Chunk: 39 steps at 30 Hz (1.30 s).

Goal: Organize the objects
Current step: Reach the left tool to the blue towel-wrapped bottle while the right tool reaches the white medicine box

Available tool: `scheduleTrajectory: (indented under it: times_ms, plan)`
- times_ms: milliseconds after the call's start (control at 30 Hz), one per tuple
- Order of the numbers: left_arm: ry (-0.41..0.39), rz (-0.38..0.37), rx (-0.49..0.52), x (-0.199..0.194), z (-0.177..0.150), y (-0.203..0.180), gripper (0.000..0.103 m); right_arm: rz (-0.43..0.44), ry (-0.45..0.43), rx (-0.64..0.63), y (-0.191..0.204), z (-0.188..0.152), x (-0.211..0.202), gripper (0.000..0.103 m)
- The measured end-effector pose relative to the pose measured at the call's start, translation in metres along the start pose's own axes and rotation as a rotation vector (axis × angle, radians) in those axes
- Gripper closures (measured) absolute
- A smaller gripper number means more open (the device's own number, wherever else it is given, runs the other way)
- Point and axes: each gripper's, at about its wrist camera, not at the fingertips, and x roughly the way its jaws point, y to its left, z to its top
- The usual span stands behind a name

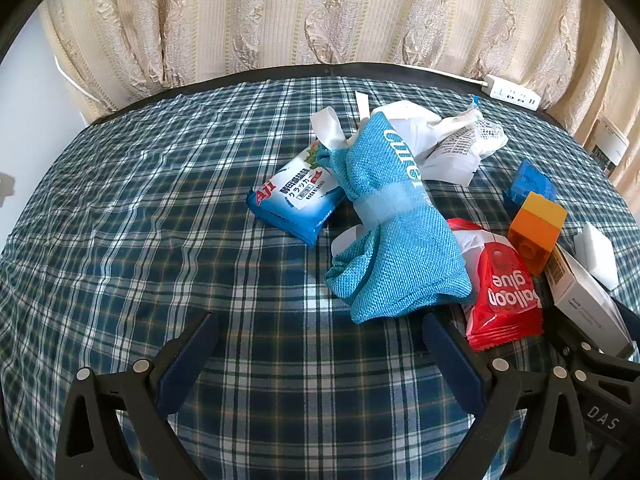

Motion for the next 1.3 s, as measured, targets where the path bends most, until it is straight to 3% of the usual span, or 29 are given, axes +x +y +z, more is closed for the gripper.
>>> scheduleTrajectory:
  times_ms: [367,633,900,1300]
  plan:
    - [0.002,-0.002,0.004,0.000,-0.002,0.001,0.000,0.012,0.000,-0.009,0.004,0.001,-0.004,0.000]
    - [0.009,-0.005,0.010,0.000,-0.003,-0.003,0.000,0.081,0.024,-0.106,0.003,-0.001,-0.005,0.000]
    - [0.016,-0.060,0.076,-0.003,-0.005,-0.013,0.000,0.108,0.047,-0.151,0.003,-0.006,-0.011,0.000]
    - [0.003,-0.148,-0.034,-0.012,-0.002,0.010,0.000,0.119,0.037,-0.161,0.003,-0.018,-0.021,0.000]
